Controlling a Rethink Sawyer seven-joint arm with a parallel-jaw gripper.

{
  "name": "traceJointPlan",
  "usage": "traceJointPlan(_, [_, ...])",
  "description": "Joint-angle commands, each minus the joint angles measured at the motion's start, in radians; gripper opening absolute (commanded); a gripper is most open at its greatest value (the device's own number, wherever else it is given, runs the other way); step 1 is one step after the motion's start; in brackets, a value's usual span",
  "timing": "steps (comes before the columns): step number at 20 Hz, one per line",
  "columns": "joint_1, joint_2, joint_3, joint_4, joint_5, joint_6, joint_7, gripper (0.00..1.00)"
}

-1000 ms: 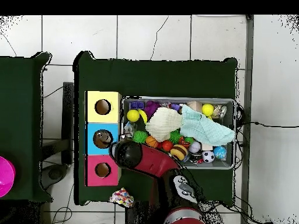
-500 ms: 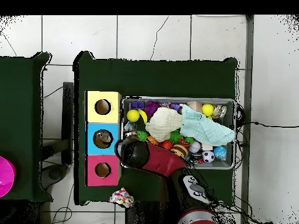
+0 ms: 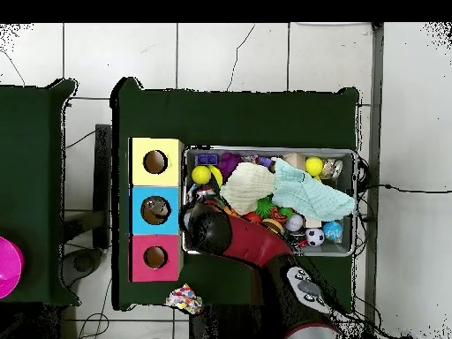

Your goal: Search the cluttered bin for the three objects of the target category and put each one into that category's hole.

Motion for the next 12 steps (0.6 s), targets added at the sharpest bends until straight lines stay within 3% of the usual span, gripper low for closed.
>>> traceJointPlan(1, [-0.018, 0.06, 0.116, -0.007, -0.052, -0.12, 0.061, 1.0])
traceJointPlan(7, [0.007, 0.081, 0.141, 0.016, -0.004, -0.126, 0.114, 1.0])
traceJointPlan(12, [0.053, 0.142, 0.101, -0.011, 0.023, -0.127, 0.12, 1.0])
